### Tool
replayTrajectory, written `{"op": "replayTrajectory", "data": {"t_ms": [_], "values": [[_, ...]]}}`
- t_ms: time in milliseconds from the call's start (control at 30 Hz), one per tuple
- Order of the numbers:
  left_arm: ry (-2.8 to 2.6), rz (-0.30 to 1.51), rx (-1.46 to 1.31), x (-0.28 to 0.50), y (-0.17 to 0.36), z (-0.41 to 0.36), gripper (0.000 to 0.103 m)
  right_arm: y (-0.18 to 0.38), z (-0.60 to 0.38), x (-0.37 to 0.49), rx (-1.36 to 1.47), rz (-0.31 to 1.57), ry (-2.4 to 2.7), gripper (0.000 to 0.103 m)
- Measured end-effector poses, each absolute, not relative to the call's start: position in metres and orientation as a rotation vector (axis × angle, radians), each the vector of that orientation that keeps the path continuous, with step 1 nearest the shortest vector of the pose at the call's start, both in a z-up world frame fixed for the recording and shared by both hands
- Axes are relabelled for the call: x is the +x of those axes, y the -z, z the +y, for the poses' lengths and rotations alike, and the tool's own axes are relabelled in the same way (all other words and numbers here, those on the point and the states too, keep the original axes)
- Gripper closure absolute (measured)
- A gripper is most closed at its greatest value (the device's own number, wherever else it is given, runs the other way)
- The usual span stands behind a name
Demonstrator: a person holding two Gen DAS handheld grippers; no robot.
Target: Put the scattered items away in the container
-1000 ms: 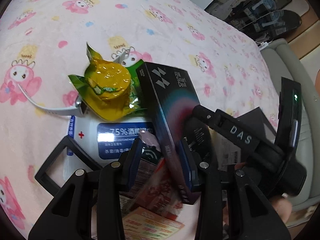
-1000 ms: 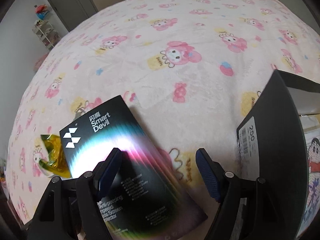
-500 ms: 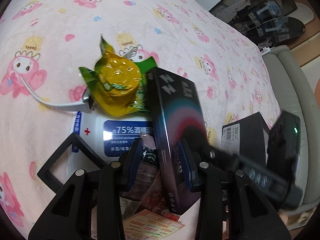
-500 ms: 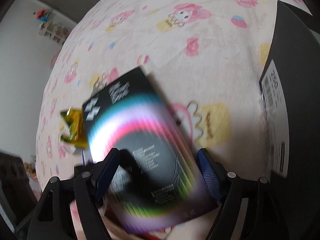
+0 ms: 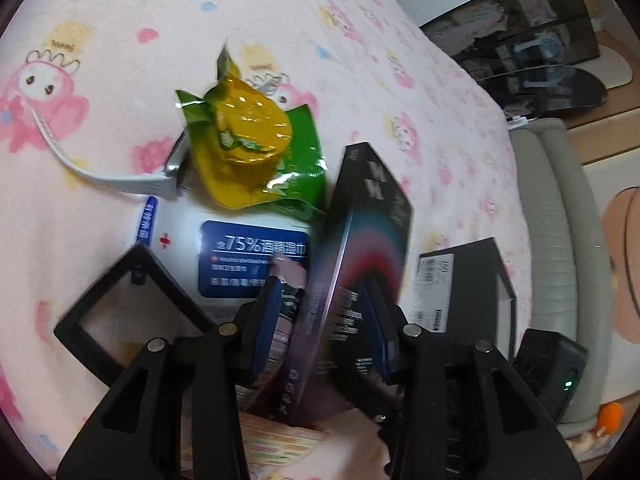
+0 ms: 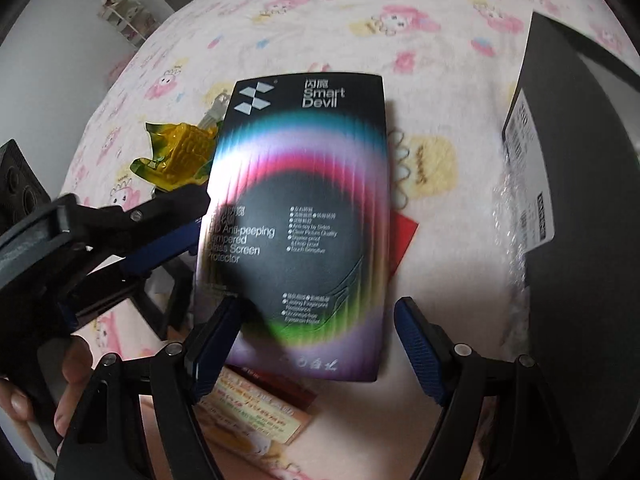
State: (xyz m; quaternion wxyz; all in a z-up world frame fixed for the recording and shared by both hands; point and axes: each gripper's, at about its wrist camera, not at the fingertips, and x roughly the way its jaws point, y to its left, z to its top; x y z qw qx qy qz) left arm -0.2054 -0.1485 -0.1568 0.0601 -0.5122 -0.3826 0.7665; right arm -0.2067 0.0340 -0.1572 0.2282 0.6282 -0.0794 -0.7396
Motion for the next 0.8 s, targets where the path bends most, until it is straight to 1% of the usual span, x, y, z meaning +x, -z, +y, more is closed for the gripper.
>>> {"op": "replayTrajectory", "data": {"t_ms": [67, 100, 133, 200, 267, 433, 500, 633, 700, 767, 800], "values": [[-2.290, -1.175, -1.533, -0.206, 0.158, -0.148, 0.063, 0.157, 0.032, -0.204, 1.717, -0.198, 2.041, 0.026], [-2.249, -1.201, -1.516, -0.207, 0.159, -0.148, 0.060, 0.156, 0.031, -0.203, 1.711, -0.188, 2.044, 0.027], [-2.232, -1.216, -1.508, -0.207, 0.160, -0.148, 0.059, 0.156, 0.031, -0.201, 1.704, -0.178, 2.046, 0.027], [-2.246, -1.198, -1.515, -0.207, 0.159, -0.147, 0.059, 0.155, 0.029, -0.198, 1.691, -0.158, 2.051, 0.028], [-2.267, -1.153, -1.534, -0.204, 0.155, -0.143, 0.060, 0.155, 0.028, -0.193, 1.684, -0.143, 2.036, 0.030], [-2.334, -0.913, -1.659, -0.174, 0.146, -0.123, 0.062, 0.148, 0.036, -0.174, 1.687, -0.140, 1.999, 0.030], [-2.350, -0.876, -1.675, -0.163, 0.145, -0.119, 0.062, 0.142, 0.039, -0.167, 1.679, -0.122, 2.012, 0.030], [-2.446, -0.856, -1.607, -0.163, 0.132, -0.121, 0.062, 0.132, 0.043, -0.164, 1.634, -0.068, 2.072, 0.030], [-2.496, -0.833, -1.573, -0.166, 0.128, -0.121, 0.062, 0.137, 0.056, -0.169, 1.652, -0.088, 2.114, 0.030], [-2.485, -0.803, -1.595, -0.171, 0.133, -0.117, 0.063, 0.144, 0.062, -0.174, 1.667, -0.122, 2.135, 0.030], [-2.466, -0.799, -1.610, -0.173, 0.136, -0.116, 0.066, 0.149, 0.062, -0.176, 1.673, -0.146, 2.134, 0.030]]}}
